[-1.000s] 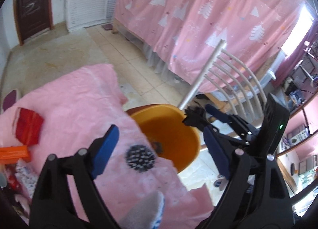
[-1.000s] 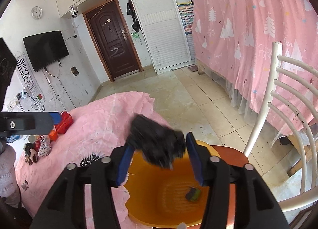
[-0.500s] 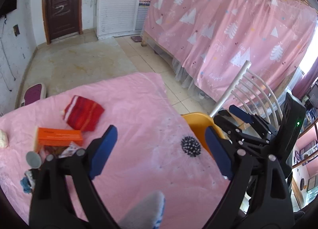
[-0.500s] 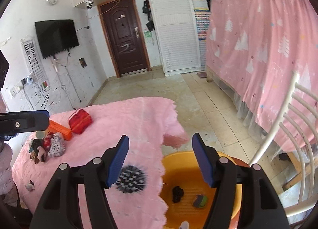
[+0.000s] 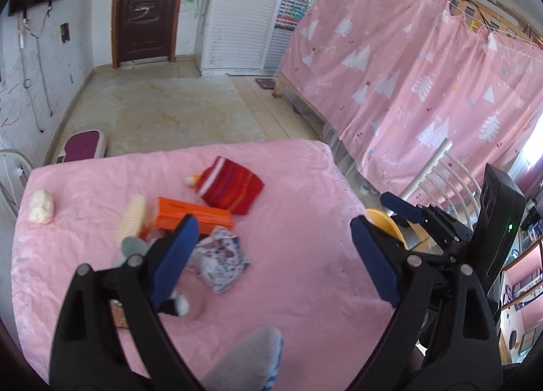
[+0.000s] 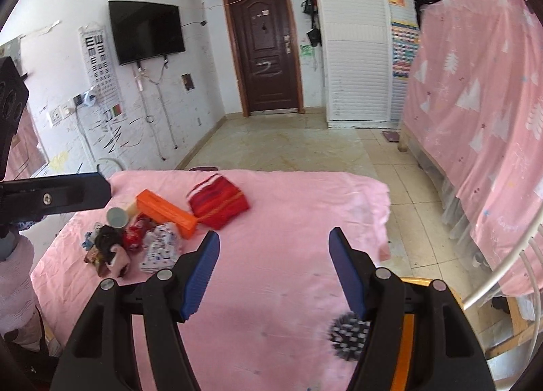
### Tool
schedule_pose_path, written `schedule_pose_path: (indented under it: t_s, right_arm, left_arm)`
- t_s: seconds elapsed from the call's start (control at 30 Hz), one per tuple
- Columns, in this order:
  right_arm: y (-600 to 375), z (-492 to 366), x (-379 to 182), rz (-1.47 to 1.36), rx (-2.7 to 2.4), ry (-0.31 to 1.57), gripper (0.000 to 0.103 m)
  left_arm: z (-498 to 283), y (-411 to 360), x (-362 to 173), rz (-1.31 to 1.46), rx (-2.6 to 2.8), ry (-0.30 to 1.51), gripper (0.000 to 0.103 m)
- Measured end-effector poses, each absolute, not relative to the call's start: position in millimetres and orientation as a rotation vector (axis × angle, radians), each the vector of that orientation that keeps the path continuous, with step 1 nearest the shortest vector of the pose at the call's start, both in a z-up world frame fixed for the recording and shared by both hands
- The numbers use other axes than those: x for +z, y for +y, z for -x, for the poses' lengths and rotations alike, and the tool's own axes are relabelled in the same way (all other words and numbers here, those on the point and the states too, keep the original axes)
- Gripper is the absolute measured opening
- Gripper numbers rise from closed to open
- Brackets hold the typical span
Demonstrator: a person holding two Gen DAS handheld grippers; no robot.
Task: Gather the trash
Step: 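Grasp the blue cloth with the left gripper while the right gripper grasps the white printed tissue bag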
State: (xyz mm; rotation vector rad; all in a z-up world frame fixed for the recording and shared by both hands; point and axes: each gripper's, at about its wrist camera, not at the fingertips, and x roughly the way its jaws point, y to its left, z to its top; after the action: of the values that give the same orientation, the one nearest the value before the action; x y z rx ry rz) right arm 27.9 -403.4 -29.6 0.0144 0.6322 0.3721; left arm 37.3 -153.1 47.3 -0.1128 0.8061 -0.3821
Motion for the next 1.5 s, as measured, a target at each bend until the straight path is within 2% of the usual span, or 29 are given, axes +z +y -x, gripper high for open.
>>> schedule_pose_path:
  t_s: [0.23,0.57,0.83,1.27,1.5]
  right_arm:
    - [-356,-34,-38,0.023,0.469,0.674,0.061]
    - [-303,-44,-58,0.065,0.574,0.762,0.063]
    - [-278,-55,-70,0.115,0.605,0.809,0.067]
    - [-267,-64,-79,0.133,0.601,0.842,0.067]
    - [-271,-67,-83,0.128,0.588,0.855,0.067]
  left_arm:
    - [-31,-99,46,0.117,-0.249,0.764,0.092]
    - [-29,-30,37,0.159,-0.115,0.773,0.093]
    - [-25,16,5,0.195,-0.059,0.860,0.093]
    - [-22,31,-43,0.096,0.009,0.965,0.092]
    - [-31,21,-57,0.068,-0.037,0.988,0.083]
